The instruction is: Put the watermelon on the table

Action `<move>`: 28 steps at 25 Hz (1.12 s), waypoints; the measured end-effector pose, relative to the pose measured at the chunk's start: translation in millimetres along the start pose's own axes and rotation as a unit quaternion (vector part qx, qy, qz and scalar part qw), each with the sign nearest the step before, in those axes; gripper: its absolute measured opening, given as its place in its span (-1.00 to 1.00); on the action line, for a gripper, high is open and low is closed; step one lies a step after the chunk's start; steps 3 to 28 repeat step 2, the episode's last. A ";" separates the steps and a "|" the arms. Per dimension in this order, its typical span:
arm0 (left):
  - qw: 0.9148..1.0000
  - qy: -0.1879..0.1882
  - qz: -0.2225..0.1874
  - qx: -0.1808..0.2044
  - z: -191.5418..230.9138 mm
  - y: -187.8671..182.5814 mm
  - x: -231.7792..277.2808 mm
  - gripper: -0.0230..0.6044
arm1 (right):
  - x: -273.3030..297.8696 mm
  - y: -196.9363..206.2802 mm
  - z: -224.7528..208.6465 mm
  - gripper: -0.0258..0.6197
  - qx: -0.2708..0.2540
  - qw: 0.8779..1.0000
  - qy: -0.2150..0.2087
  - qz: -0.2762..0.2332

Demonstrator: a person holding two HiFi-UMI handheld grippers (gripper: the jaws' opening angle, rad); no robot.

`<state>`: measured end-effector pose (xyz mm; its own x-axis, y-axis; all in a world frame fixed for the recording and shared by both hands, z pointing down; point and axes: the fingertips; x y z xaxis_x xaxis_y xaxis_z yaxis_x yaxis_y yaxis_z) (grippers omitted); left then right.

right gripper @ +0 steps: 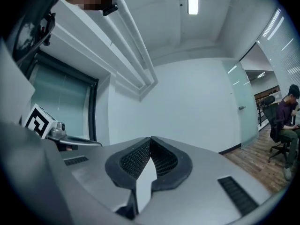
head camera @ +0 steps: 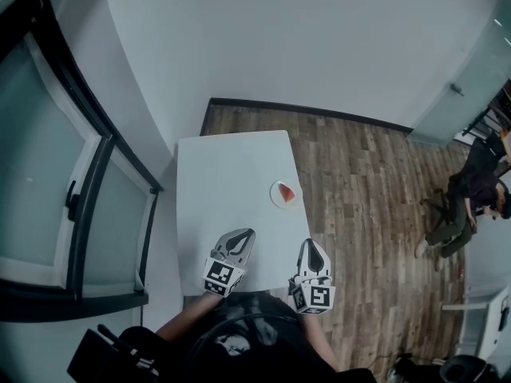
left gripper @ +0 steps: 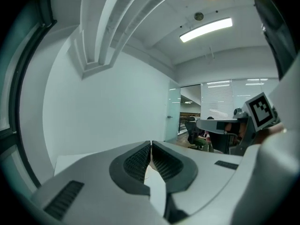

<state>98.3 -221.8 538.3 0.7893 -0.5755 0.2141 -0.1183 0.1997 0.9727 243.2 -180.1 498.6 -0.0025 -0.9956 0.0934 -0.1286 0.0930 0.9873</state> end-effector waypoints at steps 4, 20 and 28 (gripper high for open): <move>1.000 0.005 0.011 0.001 -1.6 9.1 0.3 -0.91 | -3.1 -2.0 1.3 -0.89 0.008 1.000 0.000 -0.008; 1.000 0.005 0.011 0.001 -1.6 9.1 0.3 -0.91 | -3.1 -2.0 1.3 -0.89 0.008 1.000 0.000 -0.008; 1.000 0.005 0.011 0.001 -1.6 9.1 0.3 -0.91 | -3.1 -2.0 1.3 -0.89 0.008 1.000 0.000 -0.008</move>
Point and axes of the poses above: the fingertips, and each gripper's own axes: x forward along the fingers, z to its left, y out of its underside, and after that the axes turned 7 degrees about y, right-handed
